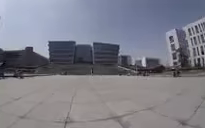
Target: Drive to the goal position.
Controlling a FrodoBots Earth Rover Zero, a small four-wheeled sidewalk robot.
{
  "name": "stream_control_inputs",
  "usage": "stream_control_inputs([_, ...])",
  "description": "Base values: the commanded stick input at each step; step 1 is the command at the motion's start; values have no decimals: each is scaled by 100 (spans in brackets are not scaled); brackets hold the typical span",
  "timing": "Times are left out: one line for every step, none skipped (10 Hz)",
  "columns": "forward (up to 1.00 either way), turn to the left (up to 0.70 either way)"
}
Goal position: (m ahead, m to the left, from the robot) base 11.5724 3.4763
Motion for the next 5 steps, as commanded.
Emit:
stream_control_inputs([70,0])
stream_control_inputs([70,0])
stream_control_inputs([70,0])
stream_control_inputs([70,0])
stream_control_inputs([70,1])
